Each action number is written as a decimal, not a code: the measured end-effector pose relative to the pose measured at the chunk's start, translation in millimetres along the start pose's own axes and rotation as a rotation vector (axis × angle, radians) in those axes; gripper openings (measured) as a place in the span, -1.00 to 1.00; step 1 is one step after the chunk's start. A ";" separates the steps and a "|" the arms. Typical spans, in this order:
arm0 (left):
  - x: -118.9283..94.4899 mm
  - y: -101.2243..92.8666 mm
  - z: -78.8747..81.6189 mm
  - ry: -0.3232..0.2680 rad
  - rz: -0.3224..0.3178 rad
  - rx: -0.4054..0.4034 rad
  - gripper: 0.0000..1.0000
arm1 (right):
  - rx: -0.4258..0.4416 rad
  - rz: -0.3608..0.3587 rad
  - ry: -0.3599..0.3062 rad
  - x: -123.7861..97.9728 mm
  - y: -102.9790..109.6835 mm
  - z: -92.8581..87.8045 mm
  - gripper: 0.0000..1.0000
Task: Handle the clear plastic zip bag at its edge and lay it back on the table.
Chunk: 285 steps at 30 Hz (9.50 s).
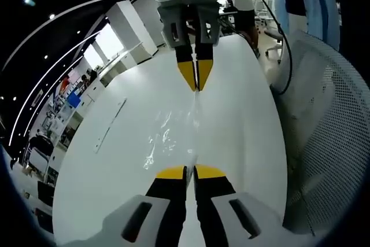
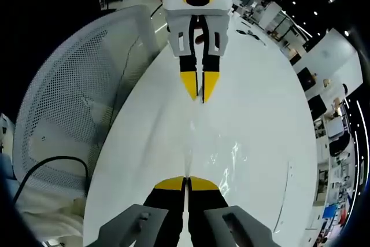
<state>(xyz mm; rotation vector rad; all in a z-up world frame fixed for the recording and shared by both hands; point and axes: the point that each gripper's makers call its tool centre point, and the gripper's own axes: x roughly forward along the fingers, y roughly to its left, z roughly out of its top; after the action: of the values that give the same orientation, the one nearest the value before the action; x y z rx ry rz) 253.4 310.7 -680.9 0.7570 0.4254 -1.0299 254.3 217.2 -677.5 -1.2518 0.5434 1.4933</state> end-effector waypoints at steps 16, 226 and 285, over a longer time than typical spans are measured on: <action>-3.8 -4.7 2.5 0.014 -0.042 0.006 -1.00 | 0.140 -0.014 -0.017 3.0 0.6 -2.3 -0.98; -0.8 -35.0 -5.0 0.050 -0.159 -0.049 -1.00 | 0.474 0.025 -0.122 54.8 11.9 71.1 -1.00; -5.9 -24.9 -14.8 0.074 -0.132 -0.096 -1.00 | 0.506 0.010 -0.081 47.8 19.7 38.4 -1.00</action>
<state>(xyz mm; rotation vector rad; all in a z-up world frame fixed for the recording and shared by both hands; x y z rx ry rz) 229.0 317.7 -696.1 0.6895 0.5914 -1.0989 226.0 263.3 -712.5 -0.7908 0.8138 1.2992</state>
